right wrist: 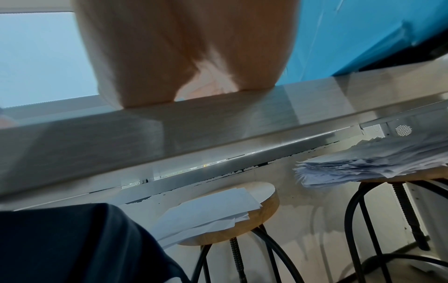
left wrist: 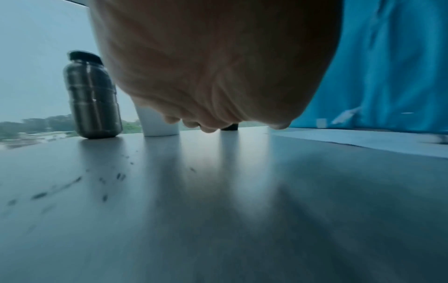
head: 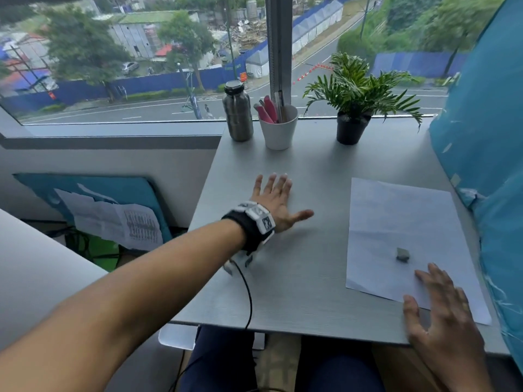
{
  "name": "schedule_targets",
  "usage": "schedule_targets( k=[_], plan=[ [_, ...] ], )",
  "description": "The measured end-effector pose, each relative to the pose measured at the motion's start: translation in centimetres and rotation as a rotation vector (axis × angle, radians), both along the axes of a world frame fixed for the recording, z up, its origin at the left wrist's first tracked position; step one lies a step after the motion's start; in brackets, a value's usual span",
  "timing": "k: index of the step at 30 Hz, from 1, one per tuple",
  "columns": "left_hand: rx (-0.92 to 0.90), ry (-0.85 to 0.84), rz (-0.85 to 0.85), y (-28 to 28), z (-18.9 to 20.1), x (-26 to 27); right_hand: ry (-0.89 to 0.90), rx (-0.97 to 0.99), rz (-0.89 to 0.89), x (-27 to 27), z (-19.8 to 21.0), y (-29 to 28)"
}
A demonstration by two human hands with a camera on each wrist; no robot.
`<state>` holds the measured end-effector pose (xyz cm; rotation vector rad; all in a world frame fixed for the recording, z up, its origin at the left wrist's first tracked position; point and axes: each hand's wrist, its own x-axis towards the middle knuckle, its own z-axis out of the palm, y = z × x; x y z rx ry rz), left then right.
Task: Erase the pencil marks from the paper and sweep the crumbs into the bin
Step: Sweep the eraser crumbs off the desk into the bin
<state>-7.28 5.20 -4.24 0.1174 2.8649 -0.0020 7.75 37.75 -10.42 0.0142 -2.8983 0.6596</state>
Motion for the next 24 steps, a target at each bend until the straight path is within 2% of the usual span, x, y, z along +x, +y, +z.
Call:
schedule_targets(
  k=[3, 6, 12, 16, 18, 22, 24],
  plan=[
    [0.042, -0.071, 0.091, -1.5, 0.4, -2.8, -0.009, -0.007, -0.006, 0.0, -0.1, 0.2],
    [0.04, -0.169, 0.054, -3.8, 0.2, -2.9, -0.019, -0.02, -0.029, 0.1, 0.0, 0.2],
    [0.113, -0.219, -0.001, -7.5, -0.3, 3.2, 0.005, -0.025, -0.033, 0.1, 0.3, -0.2],
    [0.106, -0.281, -0.065, -9.4, 1.6, 7.2, 0.032, -0.031, -0.03, 0.0, 0.0, 0.0],
    [0.141, -0.191, -0.104, -10.1, 2.8, 8.1, 0.045, -0.044, -0.036, 0.0, -0.1, -0.1],
    [0.362, 0.209, -0.118, -12.2, 4.6, 8.8, 0.067, -0.069, -0.034, -0.1, 0.0, -0.3],
    [0.463, 0.336, -0.107, -13.0, 5.0, 9.1, 0.064, -0.066, -0.039, 0.0, 0.0, -0.4]
  ],
)
